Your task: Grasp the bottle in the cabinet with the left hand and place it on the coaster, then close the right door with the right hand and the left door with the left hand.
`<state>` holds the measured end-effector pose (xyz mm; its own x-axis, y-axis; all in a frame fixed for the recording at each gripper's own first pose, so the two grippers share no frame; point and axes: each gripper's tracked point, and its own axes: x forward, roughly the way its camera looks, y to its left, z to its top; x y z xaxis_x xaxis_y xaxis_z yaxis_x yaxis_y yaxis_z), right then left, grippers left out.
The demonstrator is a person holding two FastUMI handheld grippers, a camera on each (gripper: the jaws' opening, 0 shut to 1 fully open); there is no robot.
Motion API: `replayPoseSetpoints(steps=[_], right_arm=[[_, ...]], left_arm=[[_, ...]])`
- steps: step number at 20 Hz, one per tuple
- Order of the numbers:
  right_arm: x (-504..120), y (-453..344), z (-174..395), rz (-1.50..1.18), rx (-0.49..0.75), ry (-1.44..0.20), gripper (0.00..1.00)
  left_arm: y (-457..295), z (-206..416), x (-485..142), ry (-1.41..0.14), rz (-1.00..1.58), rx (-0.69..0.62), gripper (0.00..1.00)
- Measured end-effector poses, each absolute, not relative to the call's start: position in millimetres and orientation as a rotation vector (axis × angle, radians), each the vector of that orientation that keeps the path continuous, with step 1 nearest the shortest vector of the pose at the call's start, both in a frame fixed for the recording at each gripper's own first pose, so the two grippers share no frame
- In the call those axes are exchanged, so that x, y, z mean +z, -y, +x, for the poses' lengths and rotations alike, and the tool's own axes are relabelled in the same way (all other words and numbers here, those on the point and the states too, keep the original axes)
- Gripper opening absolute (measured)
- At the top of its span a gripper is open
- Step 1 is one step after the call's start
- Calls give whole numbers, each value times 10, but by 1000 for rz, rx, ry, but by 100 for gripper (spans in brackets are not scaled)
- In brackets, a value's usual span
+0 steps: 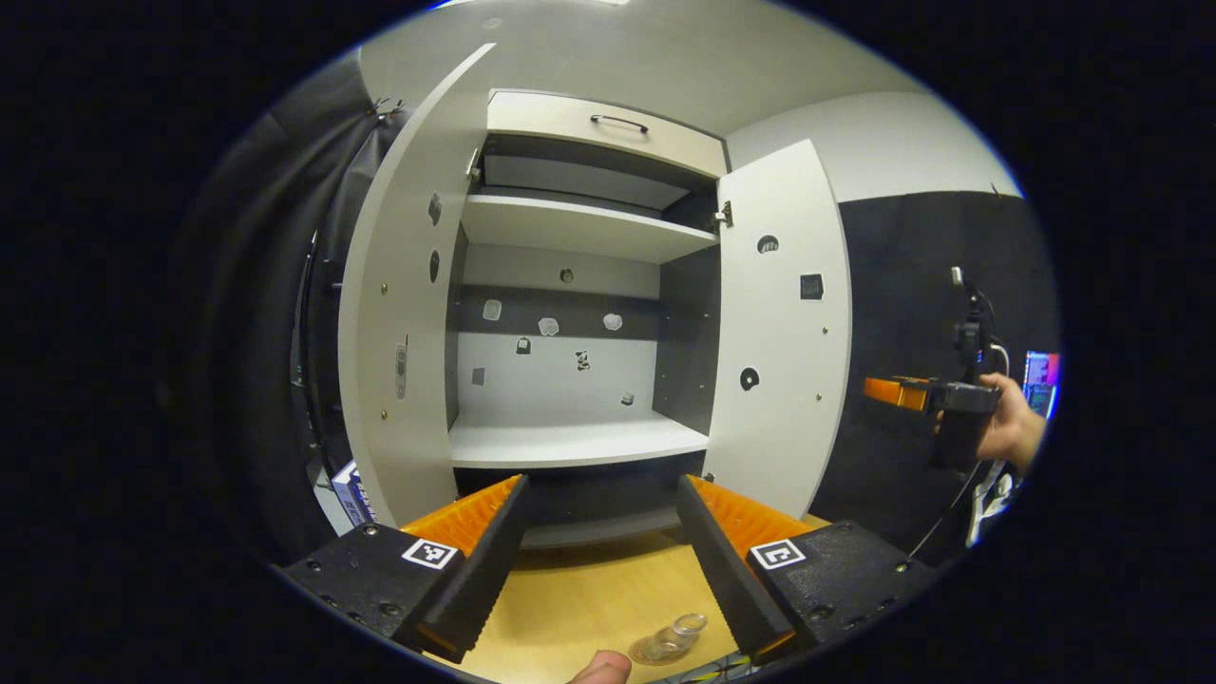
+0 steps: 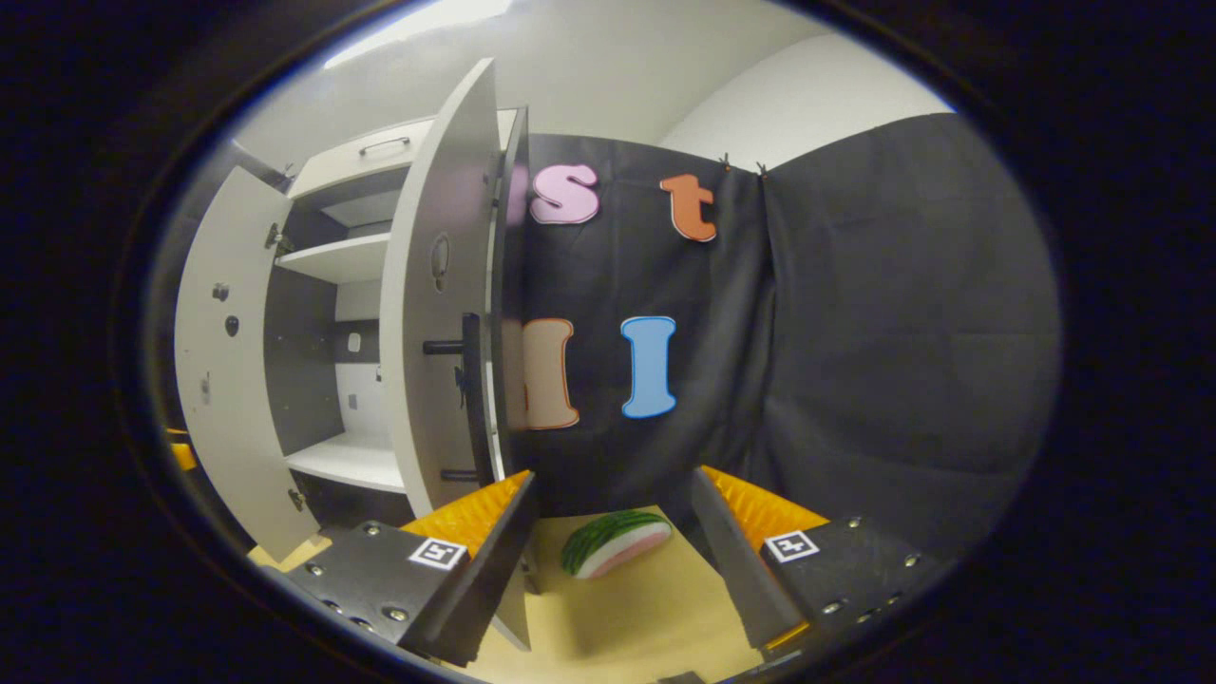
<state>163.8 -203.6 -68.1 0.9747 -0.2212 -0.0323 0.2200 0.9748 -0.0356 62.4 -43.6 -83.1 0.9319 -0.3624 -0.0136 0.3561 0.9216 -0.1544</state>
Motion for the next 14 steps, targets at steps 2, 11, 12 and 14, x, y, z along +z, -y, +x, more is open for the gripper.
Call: replayPoseSetpoints(steps=[2,11,12,14], right_arm=[[-637,2030,1839,-26,-230,-26,98],[-448,1777,2121,-102,-204,-32,90],[-461,1739,2138,-91,-188,-32,85],[-477,1695,2133,-64,-182,-43,85]], left_arm=[[423,718,-808,-50,-180,-364,96],[202,751,-507,26,-105,-314,96],[200,695,-500,22,-108,-314,96],[153,622,-457,12,-105,-313,96]])
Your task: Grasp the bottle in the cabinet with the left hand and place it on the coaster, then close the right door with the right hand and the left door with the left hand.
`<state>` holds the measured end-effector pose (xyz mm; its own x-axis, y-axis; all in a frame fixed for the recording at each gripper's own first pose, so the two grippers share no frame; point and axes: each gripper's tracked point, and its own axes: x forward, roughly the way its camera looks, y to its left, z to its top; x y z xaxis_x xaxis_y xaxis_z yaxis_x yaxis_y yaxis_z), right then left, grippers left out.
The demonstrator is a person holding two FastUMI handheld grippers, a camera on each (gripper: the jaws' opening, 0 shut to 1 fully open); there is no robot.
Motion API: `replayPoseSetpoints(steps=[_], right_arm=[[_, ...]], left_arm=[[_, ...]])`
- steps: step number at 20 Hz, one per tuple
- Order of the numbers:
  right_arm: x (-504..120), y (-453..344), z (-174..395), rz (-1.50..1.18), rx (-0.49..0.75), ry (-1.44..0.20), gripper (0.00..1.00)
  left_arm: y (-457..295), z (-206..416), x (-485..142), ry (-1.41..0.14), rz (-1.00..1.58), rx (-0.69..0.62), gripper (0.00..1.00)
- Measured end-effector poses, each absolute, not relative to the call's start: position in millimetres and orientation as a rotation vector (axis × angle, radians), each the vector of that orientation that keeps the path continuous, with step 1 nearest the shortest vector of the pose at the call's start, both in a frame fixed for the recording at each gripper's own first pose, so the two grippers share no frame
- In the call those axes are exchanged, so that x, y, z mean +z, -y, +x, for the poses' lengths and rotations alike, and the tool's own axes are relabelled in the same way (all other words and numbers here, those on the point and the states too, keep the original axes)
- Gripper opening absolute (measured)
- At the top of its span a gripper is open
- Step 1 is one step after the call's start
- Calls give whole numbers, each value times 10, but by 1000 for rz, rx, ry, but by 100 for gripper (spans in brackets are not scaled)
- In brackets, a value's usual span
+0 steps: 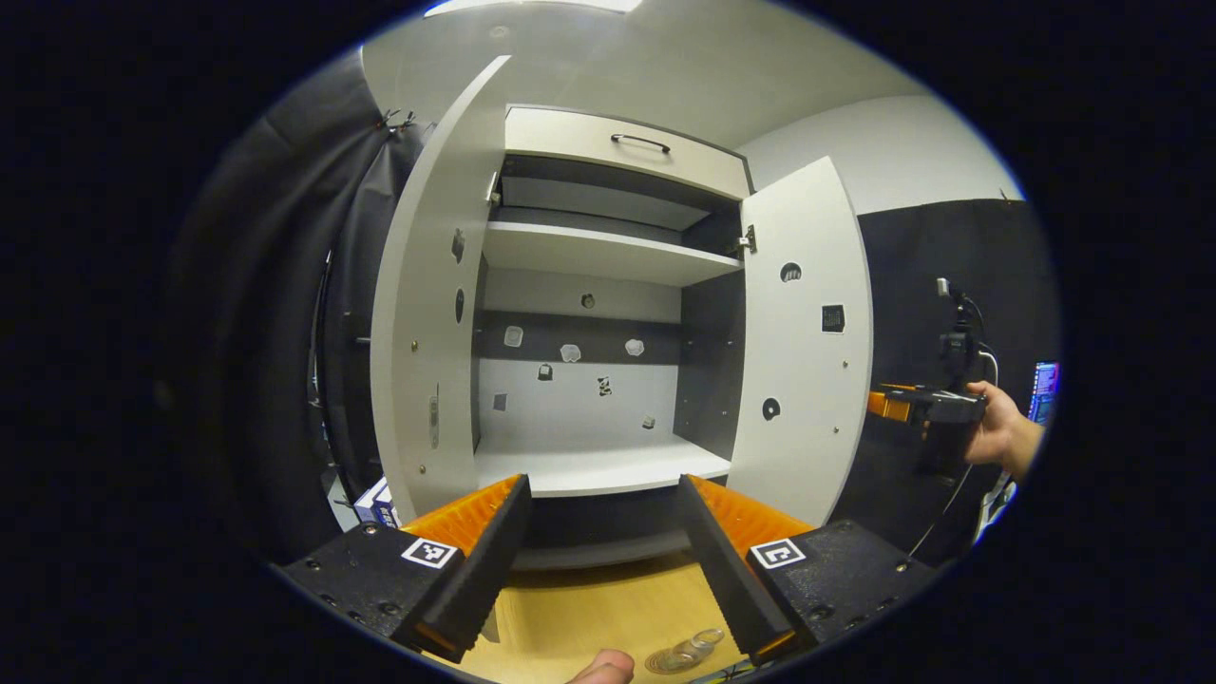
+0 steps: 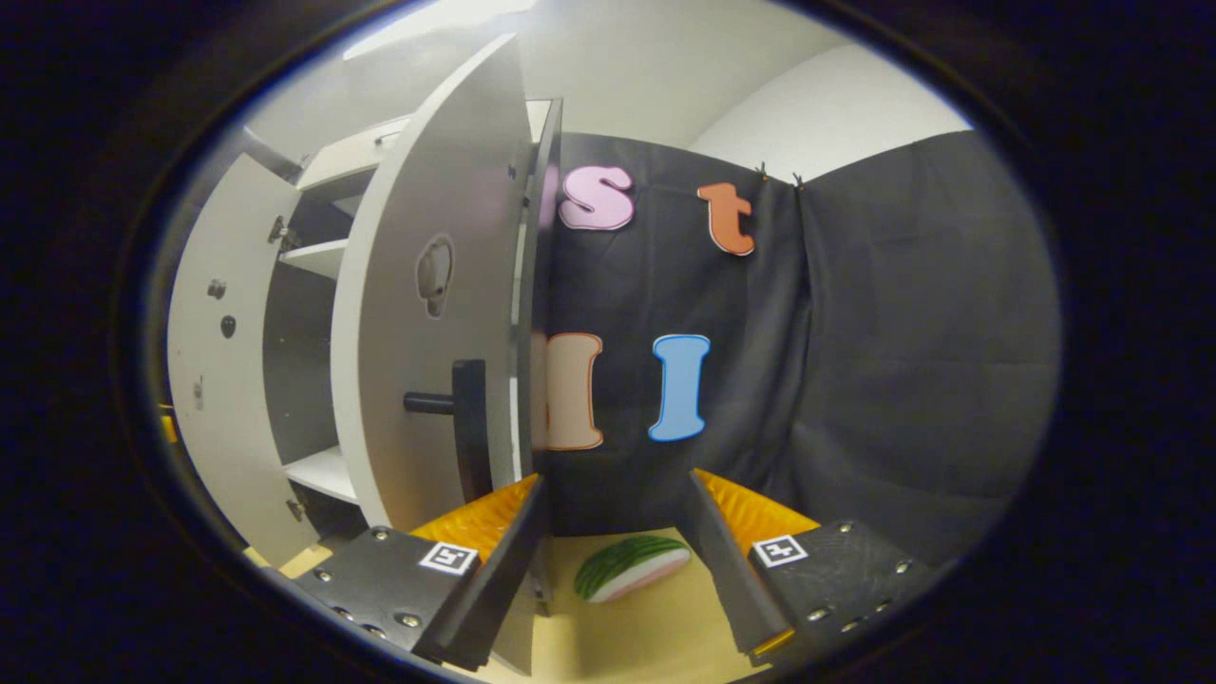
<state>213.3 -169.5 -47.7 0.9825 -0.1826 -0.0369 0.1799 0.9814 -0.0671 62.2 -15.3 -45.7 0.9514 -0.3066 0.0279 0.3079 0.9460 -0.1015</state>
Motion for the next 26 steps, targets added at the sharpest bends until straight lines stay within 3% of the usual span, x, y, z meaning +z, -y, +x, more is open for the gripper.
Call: replayPoseSetpoints(steps=[2,6,7,9,11,13,14,23,24,26], right_arm=[[-477,1671,2138,-73,-189,-51,90],[-498,1418,2150,-61,-147,-58,90],[-509,1348,2150,-61,-130,-60,86],[-508,1201,2191,-80,-112,-52,90],[-541,1080,2219,-71,-93,-55,90],[-547,1068,2253,-57,-112,-62,90],[-549,1036,2268,-56,-111,-64,90],[-625,554,2407,-48,-51,-63,90],[-633,492,2417,-47,-39,-67,86],[-650,377,2416,-31,-9,-66,95]], left_arm=[[101,545,-425,11,-88,-312,96],[49,412,-411,6,-67,-301,96],[43,379,-409,1,-65,-299,96],[25,345,-370,7,-66,-301,93],[13,356,-342,4,-47,-291,96],[-71,288,-322,14,-31,-277,93],[-101,270,-318,14,-28,-271,96],[-351,75,-368,-5,-5,-214,97],[-393,91,-387,-5,-4,-210,97],[-458,46,-401,-1,0,-196,97]])
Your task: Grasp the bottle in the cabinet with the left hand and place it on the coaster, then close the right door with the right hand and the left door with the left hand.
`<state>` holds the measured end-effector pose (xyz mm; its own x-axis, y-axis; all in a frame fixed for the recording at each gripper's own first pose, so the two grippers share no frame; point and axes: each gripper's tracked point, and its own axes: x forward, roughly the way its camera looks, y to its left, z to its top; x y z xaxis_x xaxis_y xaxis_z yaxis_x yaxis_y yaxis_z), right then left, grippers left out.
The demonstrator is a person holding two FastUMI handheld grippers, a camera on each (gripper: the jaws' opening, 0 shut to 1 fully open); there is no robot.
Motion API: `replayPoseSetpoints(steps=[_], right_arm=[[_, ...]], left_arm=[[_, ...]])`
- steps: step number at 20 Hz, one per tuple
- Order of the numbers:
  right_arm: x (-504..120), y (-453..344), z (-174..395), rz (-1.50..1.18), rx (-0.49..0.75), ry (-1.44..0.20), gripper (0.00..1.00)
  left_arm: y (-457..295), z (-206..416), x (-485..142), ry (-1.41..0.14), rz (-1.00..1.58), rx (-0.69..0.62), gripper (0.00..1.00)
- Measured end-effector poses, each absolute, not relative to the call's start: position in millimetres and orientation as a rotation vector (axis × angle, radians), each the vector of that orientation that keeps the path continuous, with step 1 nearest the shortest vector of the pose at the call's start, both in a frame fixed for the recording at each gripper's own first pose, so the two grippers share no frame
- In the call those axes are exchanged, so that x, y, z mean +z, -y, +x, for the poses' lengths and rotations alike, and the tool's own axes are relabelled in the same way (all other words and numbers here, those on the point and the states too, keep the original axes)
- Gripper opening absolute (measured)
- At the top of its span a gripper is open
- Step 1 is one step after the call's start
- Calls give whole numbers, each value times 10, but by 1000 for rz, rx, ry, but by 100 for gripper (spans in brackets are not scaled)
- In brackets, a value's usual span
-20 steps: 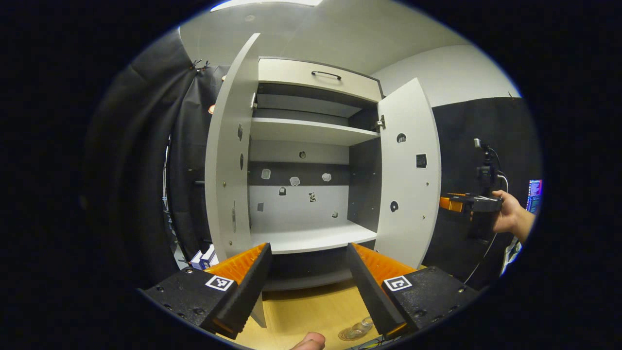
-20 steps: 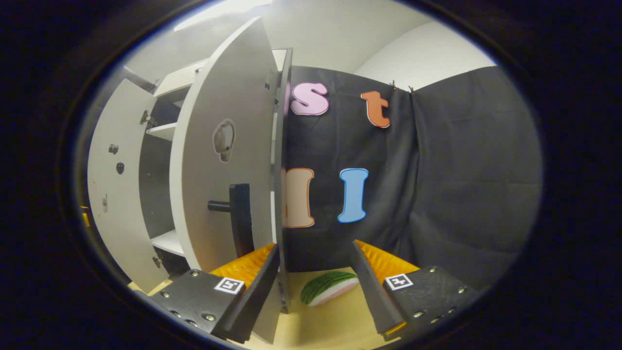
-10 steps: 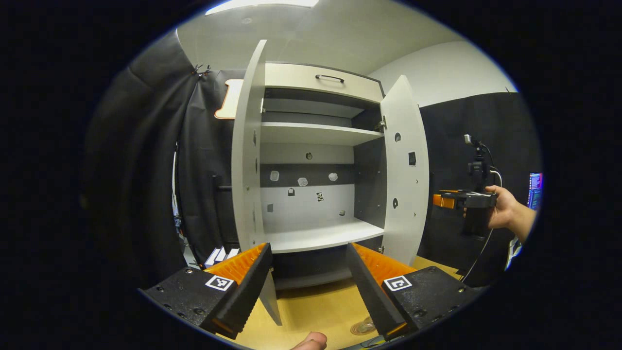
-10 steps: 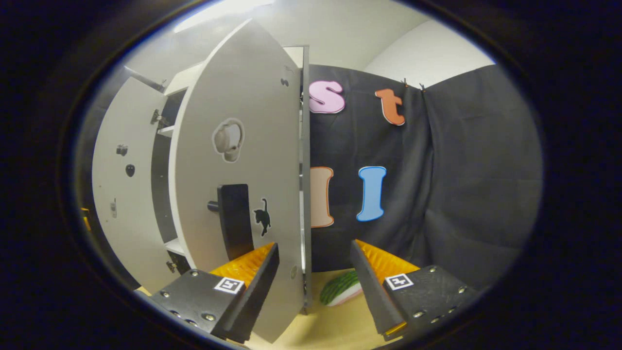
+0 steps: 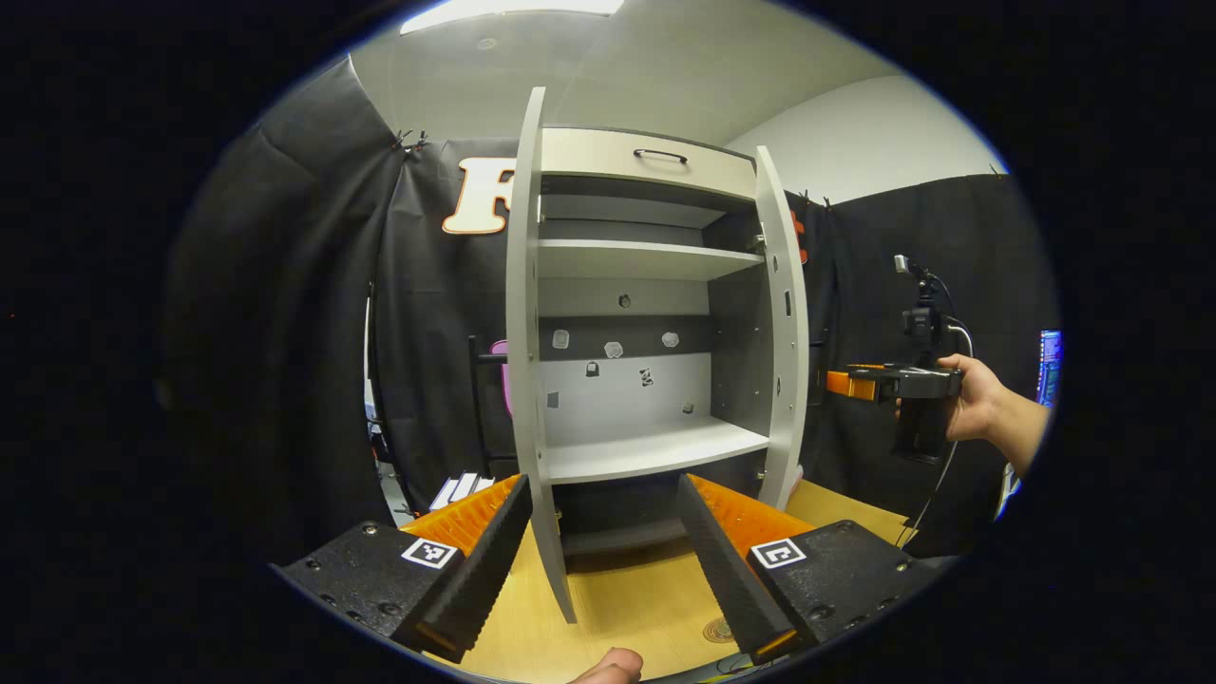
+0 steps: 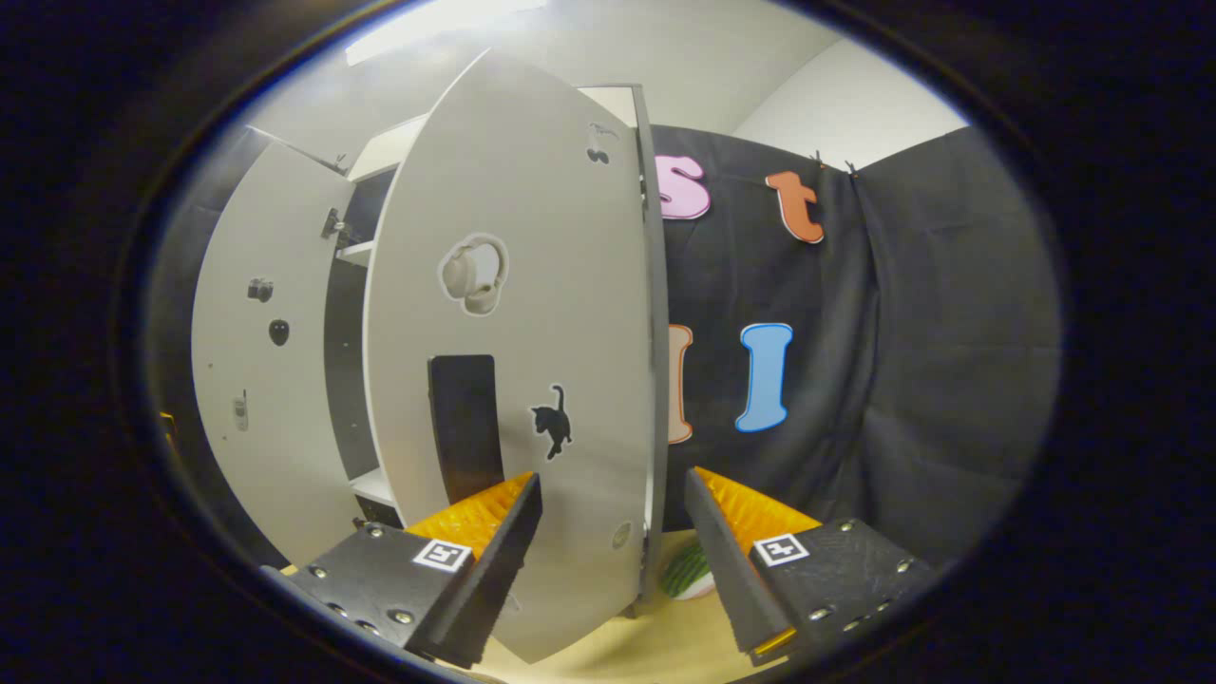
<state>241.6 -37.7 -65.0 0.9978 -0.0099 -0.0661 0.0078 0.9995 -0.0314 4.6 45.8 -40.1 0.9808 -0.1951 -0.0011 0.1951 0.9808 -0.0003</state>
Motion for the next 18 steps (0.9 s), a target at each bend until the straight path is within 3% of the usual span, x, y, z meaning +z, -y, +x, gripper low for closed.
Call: replayPoseSetpoints(steps=[8,18], right_arm=[[-573,-84,2290,-15,126,-13,95],[-687,-536,1886,-8,290,-12,95]], left_arm=[[-920,-70,-559,-33,-12,-93,94],[-1878,0,-897,-105,-27,65,96]])
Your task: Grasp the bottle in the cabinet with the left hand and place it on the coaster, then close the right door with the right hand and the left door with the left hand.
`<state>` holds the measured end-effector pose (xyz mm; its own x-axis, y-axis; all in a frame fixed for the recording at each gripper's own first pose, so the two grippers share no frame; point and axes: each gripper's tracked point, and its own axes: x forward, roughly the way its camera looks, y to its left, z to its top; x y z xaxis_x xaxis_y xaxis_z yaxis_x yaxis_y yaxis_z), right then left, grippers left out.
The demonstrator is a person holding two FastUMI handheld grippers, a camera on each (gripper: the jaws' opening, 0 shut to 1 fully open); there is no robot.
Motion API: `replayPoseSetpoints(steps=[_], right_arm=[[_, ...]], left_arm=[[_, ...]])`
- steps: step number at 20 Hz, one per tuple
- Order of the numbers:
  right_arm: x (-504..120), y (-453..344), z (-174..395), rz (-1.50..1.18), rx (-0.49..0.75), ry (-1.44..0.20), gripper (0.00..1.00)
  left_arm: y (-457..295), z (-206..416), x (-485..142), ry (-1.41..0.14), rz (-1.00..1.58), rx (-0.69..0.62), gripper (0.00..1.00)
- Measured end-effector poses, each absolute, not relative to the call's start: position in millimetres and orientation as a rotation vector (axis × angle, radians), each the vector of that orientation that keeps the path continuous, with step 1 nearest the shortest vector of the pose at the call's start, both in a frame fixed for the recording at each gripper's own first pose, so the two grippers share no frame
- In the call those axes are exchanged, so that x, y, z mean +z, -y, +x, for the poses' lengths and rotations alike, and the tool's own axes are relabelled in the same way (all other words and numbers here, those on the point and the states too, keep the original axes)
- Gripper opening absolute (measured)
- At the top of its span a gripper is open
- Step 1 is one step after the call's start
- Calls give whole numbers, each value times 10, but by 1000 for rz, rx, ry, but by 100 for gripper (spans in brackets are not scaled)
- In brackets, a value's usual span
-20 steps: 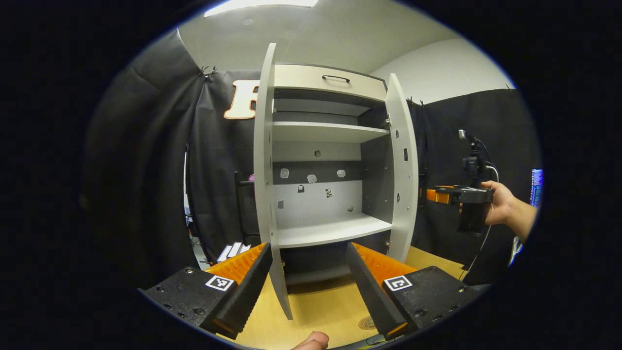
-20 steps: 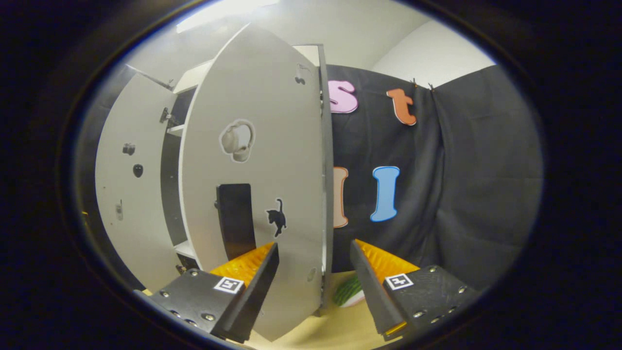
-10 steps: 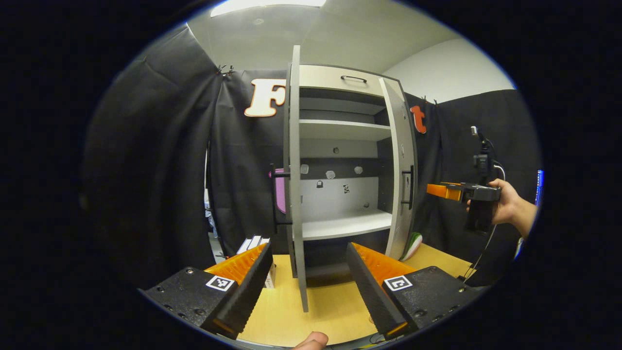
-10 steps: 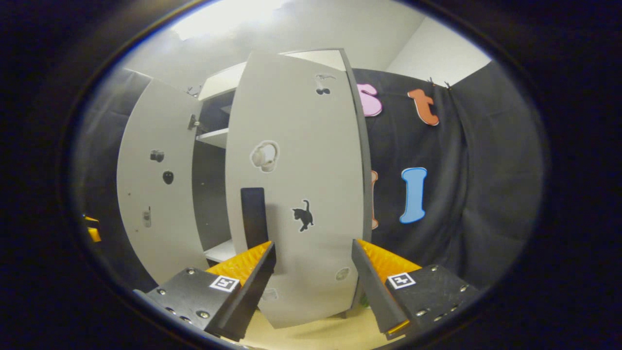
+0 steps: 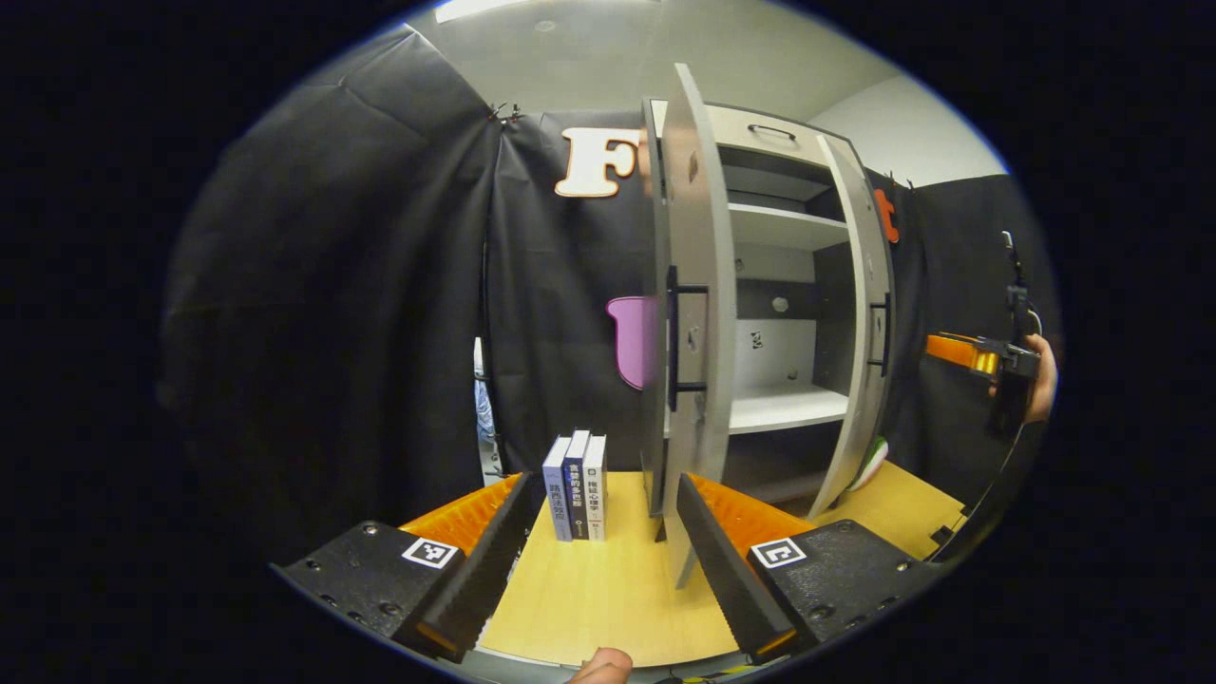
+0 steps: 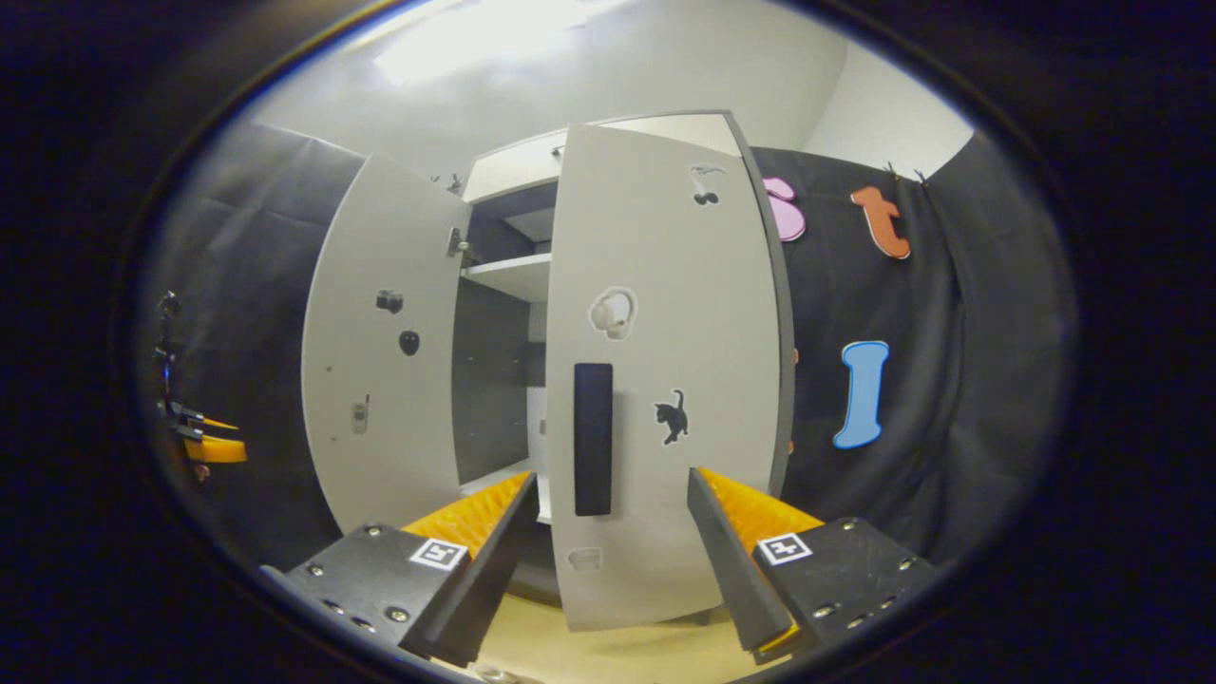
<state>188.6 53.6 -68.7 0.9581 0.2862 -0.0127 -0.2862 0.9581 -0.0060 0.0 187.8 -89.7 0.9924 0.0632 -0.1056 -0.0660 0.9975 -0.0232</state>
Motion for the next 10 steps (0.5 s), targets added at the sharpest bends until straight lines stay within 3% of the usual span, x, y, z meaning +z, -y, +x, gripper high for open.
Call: replayPoseSetpoints(steps=[6,10], right_arm=[[-578,-704,1640,58,313,-9,92],[-444,-622,1551,113,297,6,95]], left_arm=[[-2213,444,-744,-86,-31,62,93],[-2192,862,-418,-34,-14,46,97]])
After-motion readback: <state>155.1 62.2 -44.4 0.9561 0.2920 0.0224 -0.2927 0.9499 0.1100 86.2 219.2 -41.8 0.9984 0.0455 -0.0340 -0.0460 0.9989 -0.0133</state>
